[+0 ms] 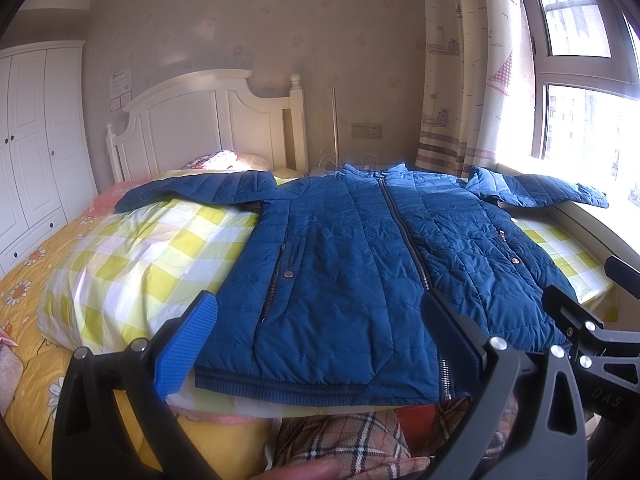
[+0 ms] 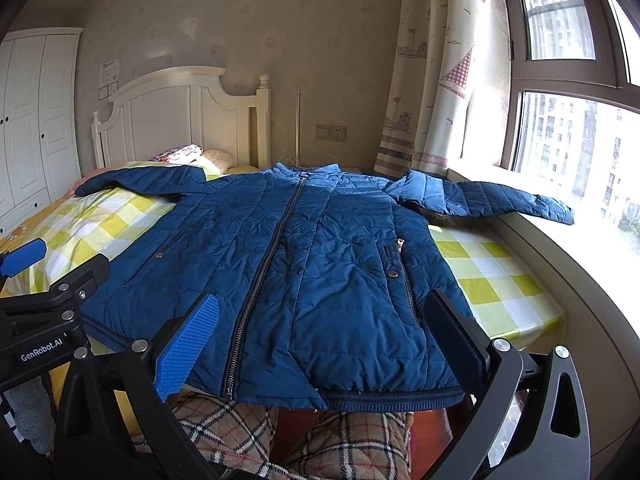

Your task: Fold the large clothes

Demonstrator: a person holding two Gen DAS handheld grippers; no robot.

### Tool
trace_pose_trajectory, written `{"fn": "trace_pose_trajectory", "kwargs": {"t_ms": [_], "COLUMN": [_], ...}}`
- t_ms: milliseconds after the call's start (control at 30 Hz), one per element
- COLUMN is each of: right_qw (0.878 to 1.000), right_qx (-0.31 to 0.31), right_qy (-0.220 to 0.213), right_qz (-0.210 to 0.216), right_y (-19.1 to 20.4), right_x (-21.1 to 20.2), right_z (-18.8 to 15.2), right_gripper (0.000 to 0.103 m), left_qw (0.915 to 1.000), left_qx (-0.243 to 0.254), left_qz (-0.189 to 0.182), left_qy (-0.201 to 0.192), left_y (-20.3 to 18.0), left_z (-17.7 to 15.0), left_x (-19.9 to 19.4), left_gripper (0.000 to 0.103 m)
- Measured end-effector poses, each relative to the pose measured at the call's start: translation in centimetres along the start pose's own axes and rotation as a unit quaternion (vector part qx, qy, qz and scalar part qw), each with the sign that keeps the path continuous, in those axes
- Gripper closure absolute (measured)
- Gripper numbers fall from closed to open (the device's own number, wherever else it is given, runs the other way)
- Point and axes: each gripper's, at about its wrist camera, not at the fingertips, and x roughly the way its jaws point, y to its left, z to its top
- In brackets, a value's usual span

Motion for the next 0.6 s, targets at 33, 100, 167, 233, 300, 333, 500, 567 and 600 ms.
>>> {"fn": "trace_pose_trajectory", "kwargs": {"t_ms": [33,100,167,233,300,333,500,567,600], "right_qw": [1.0,1.0,1.0,1.0,1.0,1.0,1.0,1.0,1.0], "right_qx": [0.0,0.0,0.001,0.001,0.001,0.001,0.003,0.005,0.005], "right_qy": [0.0,0.0,0.0,0.0,0.001,0.001,0.004,0.006,0.007], "right_qz": [0.0,0.0,0.0,0.0,0.0,0.001,0.003,0.006,0.008], "right_y": [0.07,-0.01,0.0,0.03,0.03,0.0,0.28,0.29,0.31], "right_x": [-0.02,0.01,0.02,-0.01,0.08,0.12,0.21,0.35,0.42], "right_z": [-0.05,-0.02,-0.02,-0.06,-0.02,0.01,-0.17,-0.3,-0.35], "right_gripper": [0.005,0.005,0.005,0.005,0.005,0.005,0.005,0.005,0.005], "left_qw": [1.0,1.0,1.0,1.0,1.0,1.0,1.0,1.0,1.0], "left_qx": [0.0,0.0,0.0,0.0,0.0,0.0,-0.001,0.0,0.0], "left_qz": [0.0,0.0,0.0,0.0,0.0,0.0,-0.001,-0.002,-0.003], "left_qy": [0.0,0.0,0.0,0.0,0.0,0.0,0.003,0.006,0.007], "left_y": [0.03,0.07,0.12,0.07,0.07,0.09,0.61,0.73,0.66], "left_z": [-0.06,-0.21,-0.24,-0.2,-0.21,-0.23,-0.5,-0.66,-0.67], "left_x": [0.01,-0.01,0.04,-0.02,-0.02,0.01,0.21,0.4,0.42], "left_gripper": [0.002,0.002,0.002,0.002,0.002,0.002,0.002,0.002,0.002]}}
